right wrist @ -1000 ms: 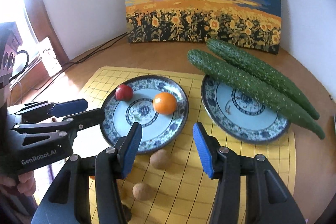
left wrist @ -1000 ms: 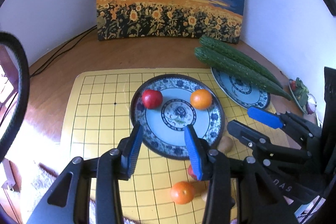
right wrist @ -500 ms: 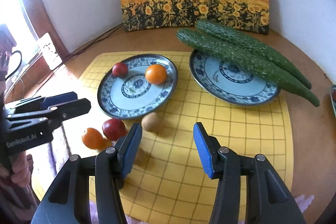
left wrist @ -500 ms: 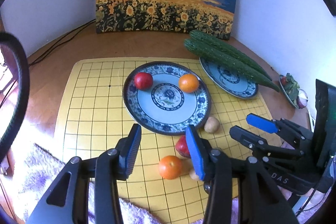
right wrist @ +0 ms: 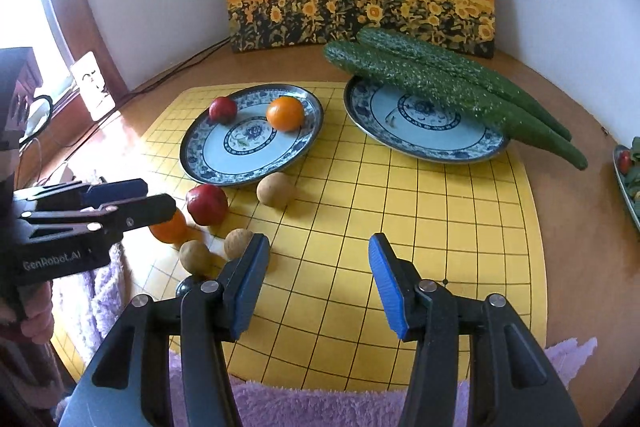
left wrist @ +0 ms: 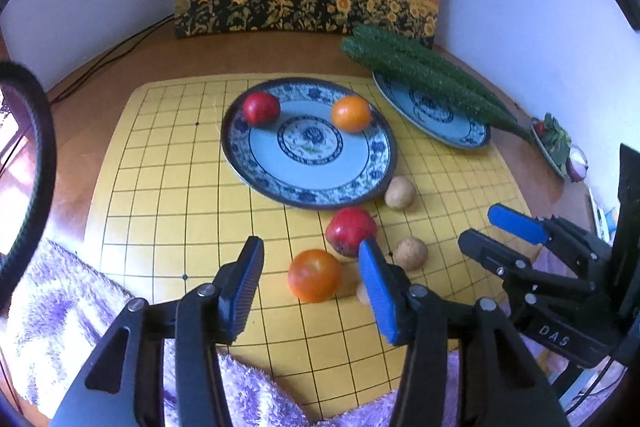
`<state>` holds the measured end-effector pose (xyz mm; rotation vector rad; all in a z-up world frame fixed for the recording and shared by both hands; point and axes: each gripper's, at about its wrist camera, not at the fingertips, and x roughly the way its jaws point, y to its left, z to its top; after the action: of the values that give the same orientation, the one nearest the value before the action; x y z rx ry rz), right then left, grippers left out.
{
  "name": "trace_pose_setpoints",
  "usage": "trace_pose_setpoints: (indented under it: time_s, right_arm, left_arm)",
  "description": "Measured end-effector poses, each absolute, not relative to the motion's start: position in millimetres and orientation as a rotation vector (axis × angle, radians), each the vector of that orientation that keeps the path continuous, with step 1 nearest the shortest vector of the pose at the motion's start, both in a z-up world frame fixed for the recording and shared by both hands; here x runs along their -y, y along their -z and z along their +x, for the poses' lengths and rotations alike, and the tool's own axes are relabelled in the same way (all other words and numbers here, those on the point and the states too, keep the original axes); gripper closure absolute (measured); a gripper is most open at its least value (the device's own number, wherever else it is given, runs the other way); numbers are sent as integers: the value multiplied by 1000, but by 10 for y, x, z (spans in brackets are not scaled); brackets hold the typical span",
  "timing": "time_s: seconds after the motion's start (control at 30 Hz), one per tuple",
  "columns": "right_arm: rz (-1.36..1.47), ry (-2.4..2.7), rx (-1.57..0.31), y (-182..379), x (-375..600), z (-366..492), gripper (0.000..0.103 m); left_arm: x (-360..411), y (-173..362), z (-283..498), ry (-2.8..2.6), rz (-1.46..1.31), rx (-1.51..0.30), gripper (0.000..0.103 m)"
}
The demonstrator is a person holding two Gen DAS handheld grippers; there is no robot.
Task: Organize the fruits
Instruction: 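Move both tools back from the plate toward the remaining loose fruit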
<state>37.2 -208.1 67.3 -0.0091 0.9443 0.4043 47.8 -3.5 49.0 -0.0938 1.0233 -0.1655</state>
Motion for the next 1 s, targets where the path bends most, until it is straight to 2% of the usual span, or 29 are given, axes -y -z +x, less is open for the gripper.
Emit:
trace_pose_setpoints:
  time_s: [1.0]
  right_arm:
    - [3,-466,-971,-561,1828,313,50]
  left_arm:
    - [-12,-318,505,156,-127,-1044,51]
